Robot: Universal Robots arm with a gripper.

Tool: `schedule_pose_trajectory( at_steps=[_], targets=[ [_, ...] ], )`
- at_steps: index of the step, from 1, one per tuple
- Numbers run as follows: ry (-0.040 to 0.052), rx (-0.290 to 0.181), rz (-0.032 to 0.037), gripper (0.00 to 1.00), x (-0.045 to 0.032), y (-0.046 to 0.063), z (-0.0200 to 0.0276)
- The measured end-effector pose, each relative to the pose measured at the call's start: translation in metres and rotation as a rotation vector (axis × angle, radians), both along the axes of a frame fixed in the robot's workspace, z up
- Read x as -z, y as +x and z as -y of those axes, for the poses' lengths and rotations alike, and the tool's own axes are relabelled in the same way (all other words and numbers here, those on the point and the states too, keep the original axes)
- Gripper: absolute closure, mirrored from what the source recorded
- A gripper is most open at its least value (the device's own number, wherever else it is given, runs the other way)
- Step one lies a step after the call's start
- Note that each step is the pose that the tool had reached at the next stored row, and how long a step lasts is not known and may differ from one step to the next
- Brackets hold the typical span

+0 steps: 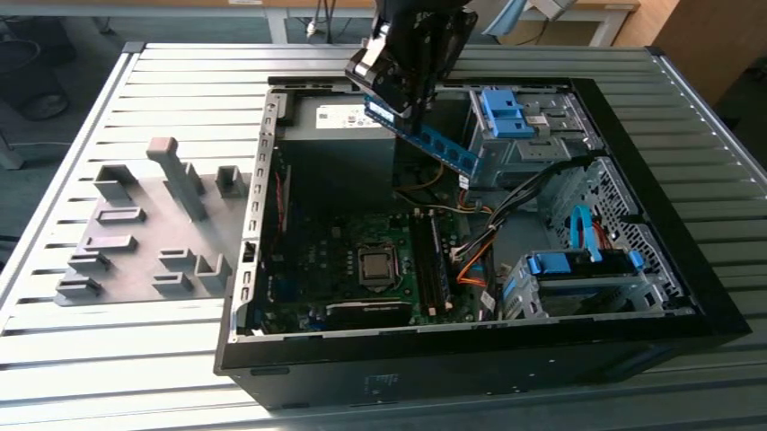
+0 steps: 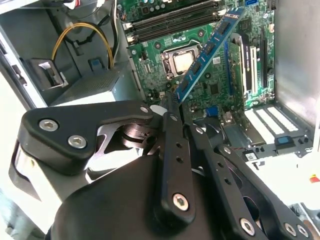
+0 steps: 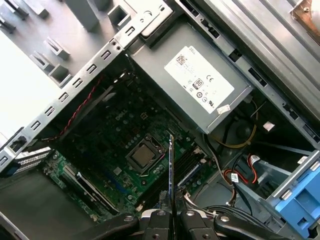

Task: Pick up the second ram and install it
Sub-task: 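Insert the second ram into the second slot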

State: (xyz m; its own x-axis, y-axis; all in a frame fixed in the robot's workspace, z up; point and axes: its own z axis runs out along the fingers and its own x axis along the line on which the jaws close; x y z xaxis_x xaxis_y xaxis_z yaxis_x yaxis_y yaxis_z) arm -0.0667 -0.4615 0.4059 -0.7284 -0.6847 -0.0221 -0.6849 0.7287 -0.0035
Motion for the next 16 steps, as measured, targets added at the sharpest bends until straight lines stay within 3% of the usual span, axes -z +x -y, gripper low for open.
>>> schedule_pose_trajectory(
  at_steps=[7, 16],
  targets=[
    [0.0, 0.053, 0.0, 0.86, 0.0001, 0.0, 0.0],
    [0.0, 0.154, 0.0, 0.86, 0.0003, 0.0, 0.0]
  ],
)
